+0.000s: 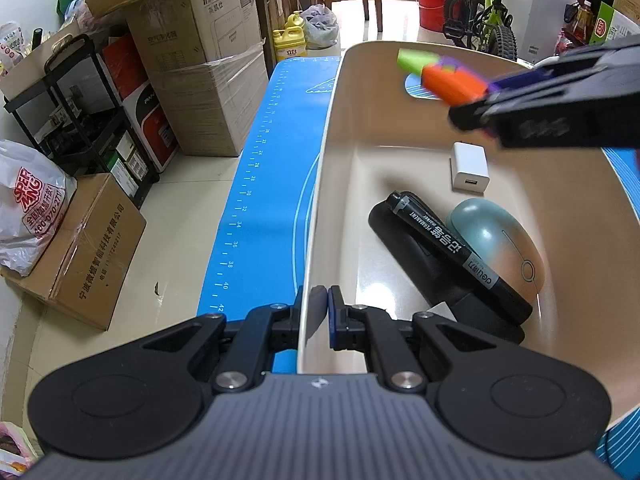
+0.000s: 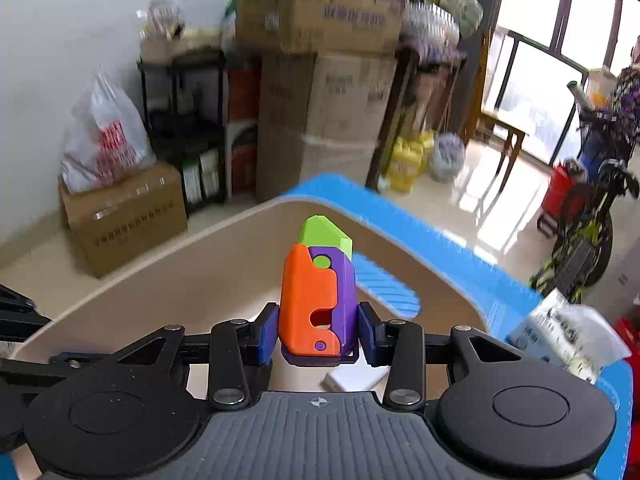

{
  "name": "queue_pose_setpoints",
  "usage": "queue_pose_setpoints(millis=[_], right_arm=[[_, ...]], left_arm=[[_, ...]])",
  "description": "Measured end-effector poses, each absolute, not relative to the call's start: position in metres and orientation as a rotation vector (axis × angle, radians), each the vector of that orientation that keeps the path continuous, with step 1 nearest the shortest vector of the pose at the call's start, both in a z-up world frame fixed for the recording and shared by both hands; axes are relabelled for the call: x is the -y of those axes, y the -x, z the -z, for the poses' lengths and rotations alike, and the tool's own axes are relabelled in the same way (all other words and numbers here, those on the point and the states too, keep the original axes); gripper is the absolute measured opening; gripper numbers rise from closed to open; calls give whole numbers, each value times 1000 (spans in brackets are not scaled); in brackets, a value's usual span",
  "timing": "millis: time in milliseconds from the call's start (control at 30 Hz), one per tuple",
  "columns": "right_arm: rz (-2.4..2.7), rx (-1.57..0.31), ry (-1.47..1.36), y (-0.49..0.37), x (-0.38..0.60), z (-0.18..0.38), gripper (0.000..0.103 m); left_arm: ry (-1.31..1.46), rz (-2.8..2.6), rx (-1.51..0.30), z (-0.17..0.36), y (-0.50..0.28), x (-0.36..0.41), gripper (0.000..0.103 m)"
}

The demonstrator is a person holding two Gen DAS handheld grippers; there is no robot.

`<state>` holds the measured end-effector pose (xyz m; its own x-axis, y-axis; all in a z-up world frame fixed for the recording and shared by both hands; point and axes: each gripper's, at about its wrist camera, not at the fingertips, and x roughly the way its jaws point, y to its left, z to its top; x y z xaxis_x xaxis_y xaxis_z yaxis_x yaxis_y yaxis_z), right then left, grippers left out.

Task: Organize rigid objects
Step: 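Carry the toy knife into the basket and release it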

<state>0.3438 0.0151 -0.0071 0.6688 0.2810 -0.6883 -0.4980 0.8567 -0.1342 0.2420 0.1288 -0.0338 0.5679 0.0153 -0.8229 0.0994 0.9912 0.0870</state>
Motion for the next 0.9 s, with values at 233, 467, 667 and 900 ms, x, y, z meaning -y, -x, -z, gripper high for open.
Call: queue_pose_setpoints(millis=[233,467,667,900], right_arm=[[-392,-879,344,-366,-31,41,47],[-370,-1011,407,-378,-46,62,47],[-369,-1106,428,-385,-54,75,47],[-382,-1079,424,-382,-54,71,65]], left_arm=[[-129,51,-963,34,-241,-129,10],[-127,52,-961,34,-241,-129,10],[-122,55,-965,35,-241,-130,10],[-121,56,-966,36,-241,-131,10]])
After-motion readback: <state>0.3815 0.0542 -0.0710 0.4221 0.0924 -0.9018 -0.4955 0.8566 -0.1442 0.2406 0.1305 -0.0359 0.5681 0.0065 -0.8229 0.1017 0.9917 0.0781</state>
